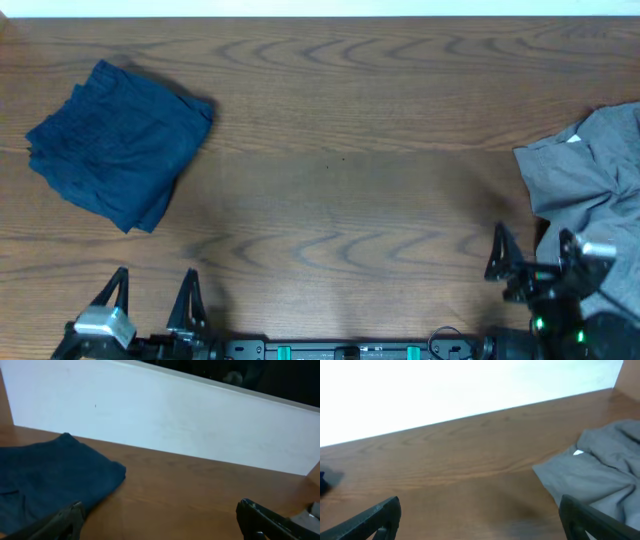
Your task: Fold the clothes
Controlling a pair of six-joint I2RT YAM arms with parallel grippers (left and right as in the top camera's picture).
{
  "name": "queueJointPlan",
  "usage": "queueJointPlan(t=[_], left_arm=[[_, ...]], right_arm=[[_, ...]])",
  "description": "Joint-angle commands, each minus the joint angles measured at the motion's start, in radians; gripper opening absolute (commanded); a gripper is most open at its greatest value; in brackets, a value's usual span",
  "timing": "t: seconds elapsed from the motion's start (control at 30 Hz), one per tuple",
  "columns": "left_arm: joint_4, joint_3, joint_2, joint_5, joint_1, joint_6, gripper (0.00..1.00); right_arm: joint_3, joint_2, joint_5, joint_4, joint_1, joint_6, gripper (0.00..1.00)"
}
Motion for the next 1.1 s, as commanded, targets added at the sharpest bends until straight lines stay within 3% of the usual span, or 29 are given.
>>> queueJointPlan(t=[0.0, 0.3, 0.53, 0.7, 0.8, 0.97, 1.07], left_arm=[[-0.006, -0.004, 0.008, -0.011, 0.002, 0.013, 0.98], [-0.132, -0.004, 0.008, -0.011, 0.002, 0.013, 0.98], [-0.303, -0.004, 0.008, -0.011, 0.002, 0.013, 0.98], [-0.304, -0.005, 0.008, -0.011, 0.002, 0.012, 0.98], [-0.304, -0.005, 0.008, -0.011, 0.002, 0.012, 0.98], [-0.304, -0.005, 0.008, -0.011, 0.002, 0.012, 0.98], [-0.304, -0.005, 0.008, -0.011, 0.002, 0.012, 0.98]], right_arm=[[-0.015, -0.052, 0.012, -0.046, 0.007, 0.011, 0.99], [-0.016, -0.056, 0.008, -0.286, 0.007, 0.020, 0.99], [-0.016, -0.056, 0.005, -0.290, 0.007, 0.023, 0.99], [-0.016, -0.056, 0.005, -0.289, 0.007, 0.023, 0.99], [-0.041, -0.073, 0.006, -0.230, 0.010, -0.006, 0.99], [-0.159, -0.083, -0.131, -0.045, 0.035, -0.188, 0.99], [-0.257, -0.084, -0.172, 0.091, 0.066, -0.203, 0.99]])
